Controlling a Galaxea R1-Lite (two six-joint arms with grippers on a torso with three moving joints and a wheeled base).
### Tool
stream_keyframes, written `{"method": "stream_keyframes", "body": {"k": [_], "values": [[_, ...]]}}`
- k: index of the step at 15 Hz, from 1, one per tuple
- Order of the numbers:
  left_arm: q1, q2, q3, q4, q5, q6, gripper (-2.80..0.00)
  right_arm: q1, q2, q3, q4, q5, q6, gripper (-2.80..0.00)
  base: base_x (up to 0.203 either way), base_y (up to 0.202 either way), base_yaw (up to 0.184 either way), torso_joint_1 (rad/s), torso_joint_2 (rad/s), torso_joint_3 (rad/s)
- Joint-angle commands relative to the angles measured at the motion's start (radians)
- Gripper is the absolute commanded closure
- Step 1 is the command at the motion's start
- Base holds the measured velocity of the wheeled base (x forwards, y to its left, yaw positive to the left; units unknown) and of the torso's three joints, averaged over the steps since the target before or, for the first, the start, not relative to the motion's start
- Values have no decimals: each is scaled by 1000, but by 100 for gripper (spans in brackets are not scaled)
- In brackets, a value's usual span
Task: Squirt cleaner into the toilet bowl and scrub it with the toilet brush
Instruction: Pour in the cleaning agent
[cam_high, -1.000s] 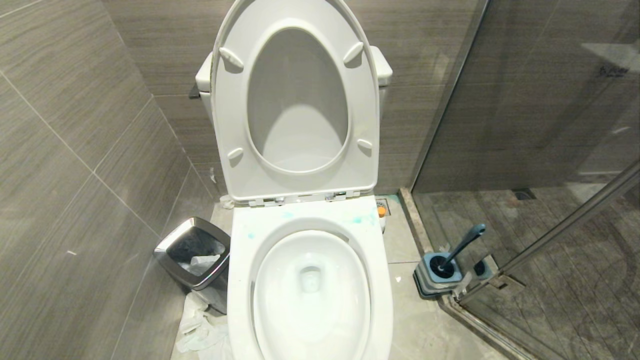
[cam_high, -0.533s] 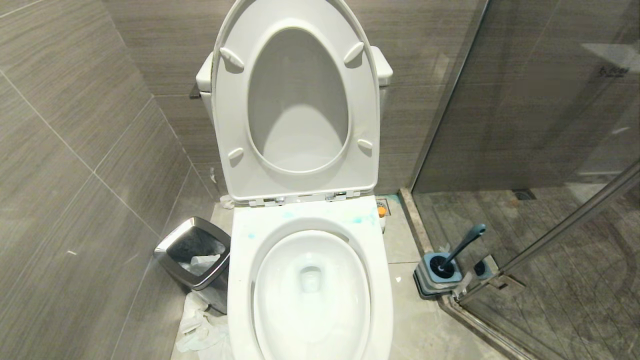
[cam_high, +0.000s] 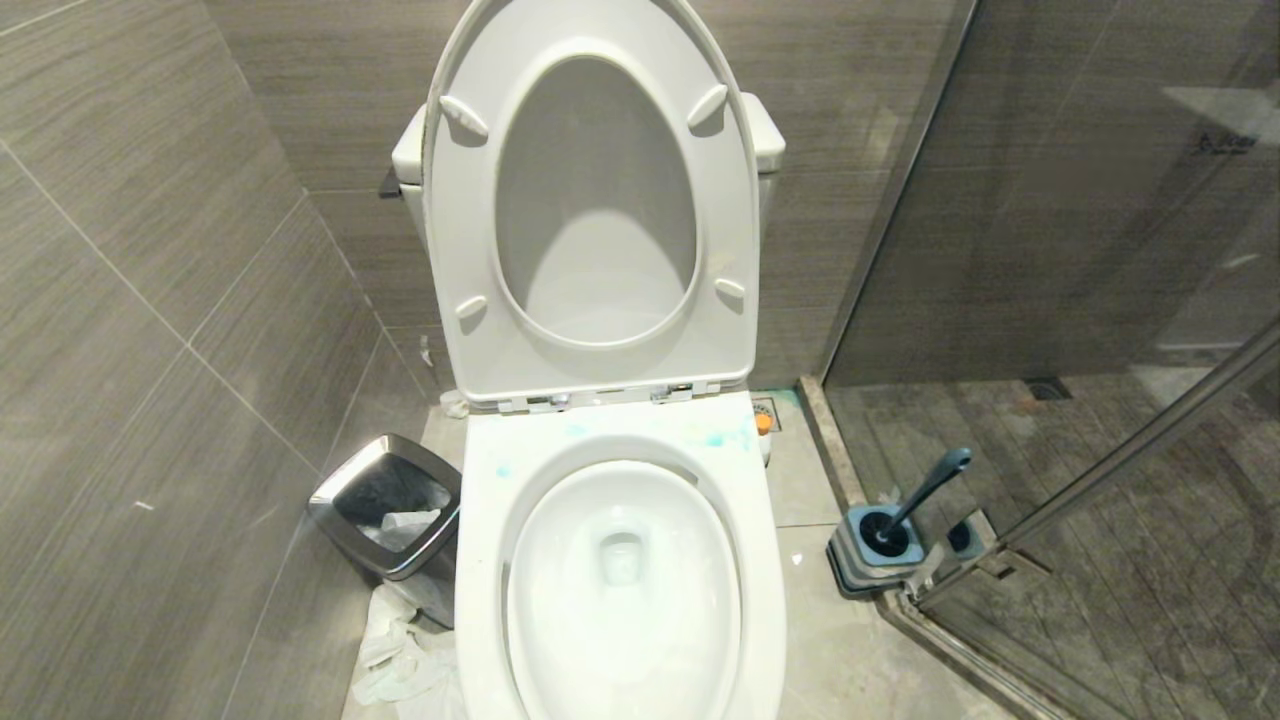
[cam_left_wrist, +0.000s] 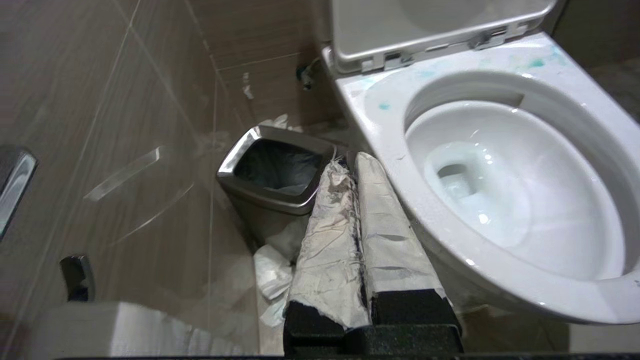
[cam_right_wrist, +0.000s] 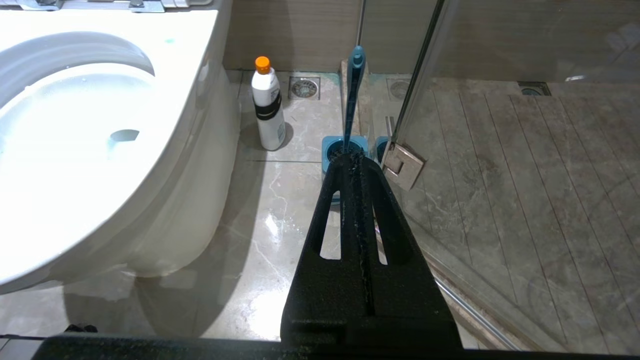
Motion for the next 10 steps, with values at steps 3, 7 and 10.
{"method": "stream_keyframes", "body": {"k": [3, 7, 10], "values": [[0, 0, 4, 86, 45, -2, 0, 0, 1, 0, 0, 1, 0, 0, 0, 0, 0, 0, 0, 0], [0, 0, 1, 123, 74, 4, 0, 0, 1, 0, 0, 1, 0, 0, 0, 0, 0, 0, 0, 0], [0, 0, 3, 119, 77, -28, 0, 0, 1, 1, 0, 1, 0, 0, 0, 0, 0, 0, 0, 0]]}}
